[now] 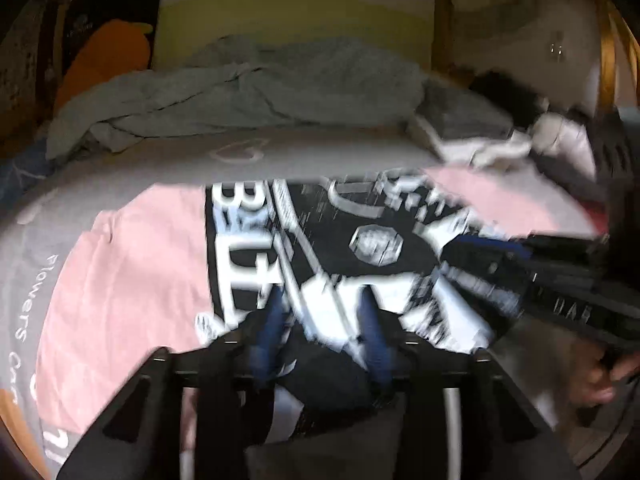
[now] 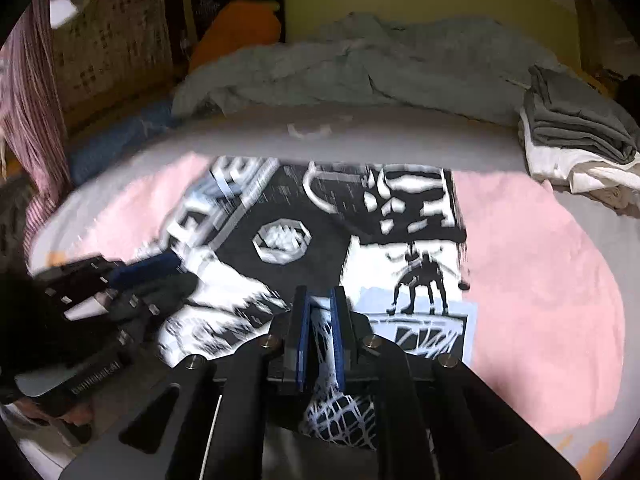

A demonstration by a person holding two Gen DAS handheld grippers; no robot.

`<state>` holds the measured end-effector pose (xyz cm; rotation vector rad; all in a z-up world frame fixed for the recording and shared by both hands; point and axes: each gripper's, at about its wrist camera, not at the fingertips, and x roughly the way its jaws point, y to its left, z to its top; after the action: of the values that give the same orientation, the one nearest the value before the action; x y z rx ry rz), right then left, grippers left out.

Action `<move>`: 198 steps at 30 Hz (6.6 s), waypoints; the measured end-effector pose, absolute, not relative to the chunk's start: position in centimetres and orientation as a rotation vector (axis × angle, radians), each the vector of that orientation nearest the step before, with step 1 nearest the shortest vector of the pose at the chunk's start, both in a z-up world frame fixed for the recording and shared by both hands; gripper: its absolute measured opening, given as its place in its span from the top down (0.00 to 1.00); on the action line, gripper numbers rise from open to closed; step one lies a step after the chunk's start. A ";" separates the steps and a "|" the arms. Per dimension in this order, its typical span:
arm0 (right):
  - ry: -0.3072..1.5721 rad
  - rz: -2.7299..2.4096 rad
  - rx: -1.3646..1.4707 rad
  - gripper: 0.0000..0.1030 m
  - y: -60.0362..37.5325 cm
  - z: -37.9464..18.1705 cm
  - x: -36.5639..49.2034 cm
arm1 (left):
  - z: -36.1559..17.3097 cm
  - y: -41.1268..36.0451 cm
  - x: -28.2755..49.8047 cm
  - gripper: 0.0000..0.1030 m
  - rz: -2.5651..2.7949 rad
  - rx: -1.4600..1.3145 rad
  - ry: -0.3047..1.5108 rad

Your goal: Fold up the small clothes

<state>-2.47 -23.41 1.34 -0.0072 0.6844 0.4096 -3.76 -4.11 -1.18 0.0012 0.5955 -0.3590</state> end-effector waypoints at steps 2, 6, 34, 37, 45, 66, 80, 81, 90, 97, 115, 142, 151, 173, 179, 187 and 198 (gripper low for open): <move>0.640 0.403 -0.031 0.73 -23.3 2.4 -2.4 | 0.3 -4.4 -2.1 0.50 -0.356 0.009 0.586; 0.611 0.352 -0.072 0.72 -22.4 4.2 0.4 | 1.7 -5.8 4.5 0.52 -0.397 0.065 0.739; 0.926 0.024 -0.227 0.09 -30.3 1.4 12.4 | -2.4 -3.4 10.2 0.11 -0.309 0.079 0.819; 0.867 -0.117 -0.177 0.09 -32.5 3.1 12.5 | -2.4 -3.4 10.2 0.09 -0.309 0.082 0.819; 0.817 0.351 -0.118 0.14 -25.4 5.3 8.3 | -2.5 -3.5 10.0 0.09 -0.303 0.097 0.816; 0.892 0.223 0.030 0.99 -30.5 1.1 2.9 | -2.6 -4.0 10.0 0.06 -0.296 0.112 0.816; 0.777 0.397 0.261 0.99 -32.0 2.4 -2.4 | -0.3 -3.5 5.0 0.56 -0.506 -0.059 0.776; 0.791 0.366 0.227 0.99 -31.6 2.1 -2.6 | -0.3 -4.1 4.1 0.65 -0.519 -0.035 0.788; 0.803 -0.015 0.408 0.99 -40.2 0.4 -3.6 | -1.8 -0.5 -0.4 0.92 -0.345 -0.189 0.819; 0.706 0.231 0.534 0.99 -39.9 2.0 -3.9 | -0.5 4.1 -1.5 0.92 -0.236 -0.301 0.684; 0.697 0.303 0.658 1.00 -40.1 4.5 -0.2 | -1.4 7.5 3.9 0.97 -0.341 -0.728 0.693; 1.001 0.562 0.722 1.00 -38.1 0.1 5.0 | -1.6 10.6 1.8 0.97 -0.428 -0.677 0.862; 0.961 0.336 0.760 1.00 -43.6 -2.4 0.6 | -5.5 13.5 -3.3 0.98 -0.296 -0.764 0.905; 0.597 0.443 0.122 1.00 -25.5 3.4 -8.0 | -5.6 14.9 -8.3 0.76 -0.020 -0.913 0.707; 0.496 0.455 0.095 1.00 -20.1 4.1 -8.5 | -4.9 14.7 -8.0 0.97 -0.002 -0.880 0.642; 0.664 0.491 0.136 1.00 -14.9 -1.2 -7.8 | 5.3 8.0 -8.0 0.97 -0.200 -0.456 0.436; 0.496 0.277 0.332 1.00 -27.6 4.8 -7.7 | 3.5 -5.8 -5.2 0.97 -0.554 -0.330 0.564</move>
<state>-7.74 -27.55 4.84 0.3321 0.4965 0.2769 -5.21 -5.81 3.51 -0.3303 0.5644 -0.5544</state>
